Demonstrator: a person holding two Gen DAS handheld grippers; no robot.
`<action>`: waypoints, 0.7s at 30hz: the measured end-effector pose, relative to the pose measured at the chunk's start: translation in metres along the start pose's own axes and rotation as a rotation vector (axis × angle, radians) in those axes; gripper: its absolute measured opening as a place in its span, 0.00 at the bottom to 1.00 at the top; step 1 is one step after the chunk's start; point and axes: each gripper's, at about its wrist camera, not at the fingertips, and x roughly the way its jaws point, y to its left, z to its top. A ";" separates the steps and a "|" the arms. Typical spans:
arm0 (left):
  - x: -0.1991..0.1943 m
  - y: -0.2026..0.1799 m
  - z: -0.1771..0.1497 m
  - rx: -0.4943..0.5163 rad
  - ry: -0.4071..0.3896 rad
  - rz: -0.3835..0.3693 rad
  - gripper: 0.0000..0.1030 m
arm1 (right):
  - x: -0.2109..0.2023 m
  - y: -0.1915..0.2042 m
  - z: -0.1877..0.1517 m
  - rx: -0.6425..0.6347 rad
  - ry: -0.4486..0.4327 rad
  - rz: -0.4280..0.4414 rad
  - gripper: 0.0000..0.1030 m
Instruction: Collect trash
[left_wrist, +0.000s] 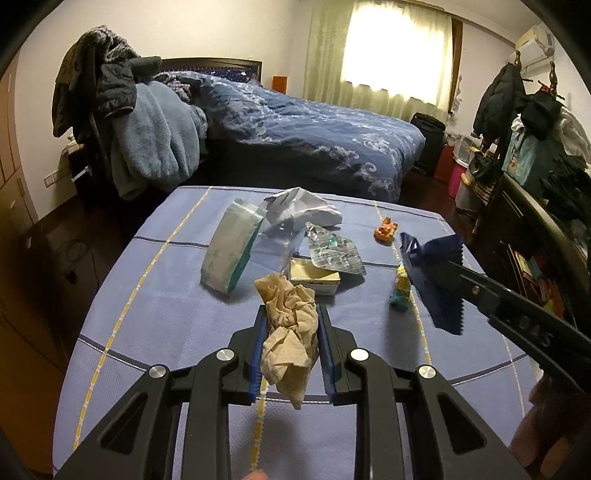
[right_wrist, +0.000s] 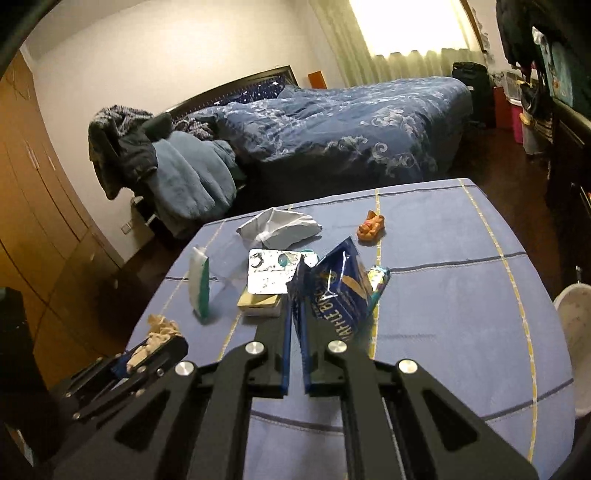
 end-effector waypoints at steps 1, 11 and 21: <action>-0.001 -0.002 0.000 0.003 -0.002 0.000 0.24 | -0.004 -0.002 -0.001 0.004 -0.004 0.004 0.06; -0.010 -0.025 0.001 0.038 -0.018 -0.006 0.24 | -0.029 -0.014 -0.007 0.020 -0.032 0.017 0.09; -0.012 -0.025 0.002 0.030 -0.020 0.008 0.24 | 0.002 -0.003 -0.038 -0.122 0.057 -0.205 0.91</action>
